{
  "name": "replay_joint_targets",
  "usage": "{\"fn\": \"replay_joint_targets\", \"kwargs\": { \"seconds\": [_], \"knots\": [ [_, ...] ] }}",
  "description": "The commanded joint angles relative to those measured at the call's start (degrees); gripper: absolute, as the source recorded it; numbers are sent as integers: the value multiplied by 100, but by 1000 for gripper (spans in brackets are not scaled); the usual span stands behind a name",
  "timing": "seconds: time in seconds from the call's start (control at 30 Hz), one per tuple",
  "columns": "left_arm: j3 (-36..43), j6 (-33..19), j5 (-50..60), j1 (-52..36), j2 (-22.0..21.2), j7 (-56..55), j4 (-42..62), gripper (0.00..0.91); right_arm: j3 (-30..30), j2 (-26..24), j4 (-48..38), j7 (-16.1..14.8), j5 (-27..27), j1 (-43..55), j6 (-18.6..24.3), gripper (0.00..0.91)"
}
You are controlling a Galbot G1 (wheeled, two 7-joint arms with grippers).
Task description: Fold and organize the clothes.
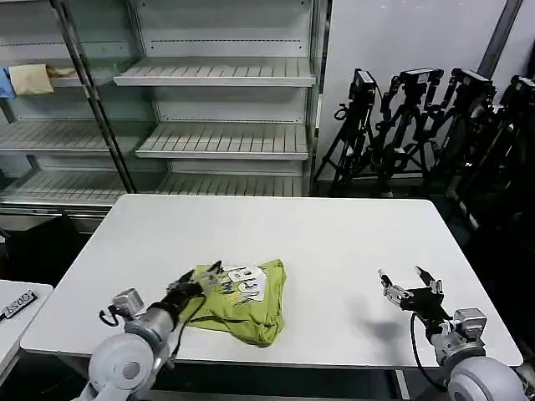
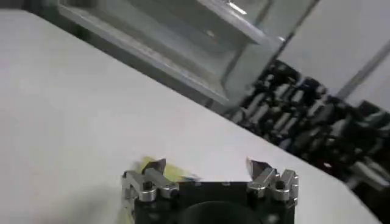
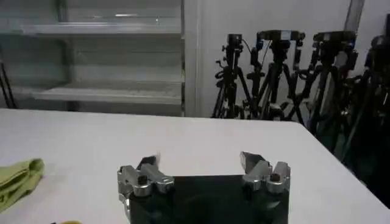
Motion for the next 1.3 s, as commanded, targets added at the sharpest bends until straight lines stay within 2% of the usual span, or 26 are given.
{"fn": "replay_joint_targets", "kwargs": {
  "seconds": [0.03, 0.2, 0.57, 0.8, 0.83, 0.87, 0.93, 0.97, 1.07, 1.3],
  "knots": [
    [-538, -186, 790, 377, 124, 201, 745, 907, 68, 14, 100, 10, 0, -61, -18, 907],
    [-289, -136, 757, 449, -100, 199, 764, 907, 163, 22, 169, 24, 1, -175, -26, 907],
    [-44, 37, -78, 338, -538, 145, 525, 907, 274, 0, 349, 41, 1, -342, -51, 907],
    [92, -14, -84, 232, -739, 161, 542, 907, 304, 35, 422, 54, -28, -427, -56, 907],
    [94, -28, -85, 222, -749, 163, 557, 816, 314, 36, 434, 55, -30, -440, -55, 907],
    [92, -72, -83, 210, -751, 167, 571, 453, 322, 39, 442, 57, -32, -455, -56, 907],
    [72, -164, -88, 195, -740, 188, 599, 181, 344, 47, 471, 61, -38, -491, -57, 907],
    [54, -197, -120, 190, -730, 194, 606, 101, 358, 50, 480, 62, -40, -508, -59, 907],
    [6, -249, -246, 210, -708, 205, 607, 60, 377, 59, 515, 68, -46, -541, -62, 907],
    [-59, -283, -506, 294, -799, 253, 548, 50, 407, 71, 589, 90, -50, -578, -83, 907]
  ]
}}
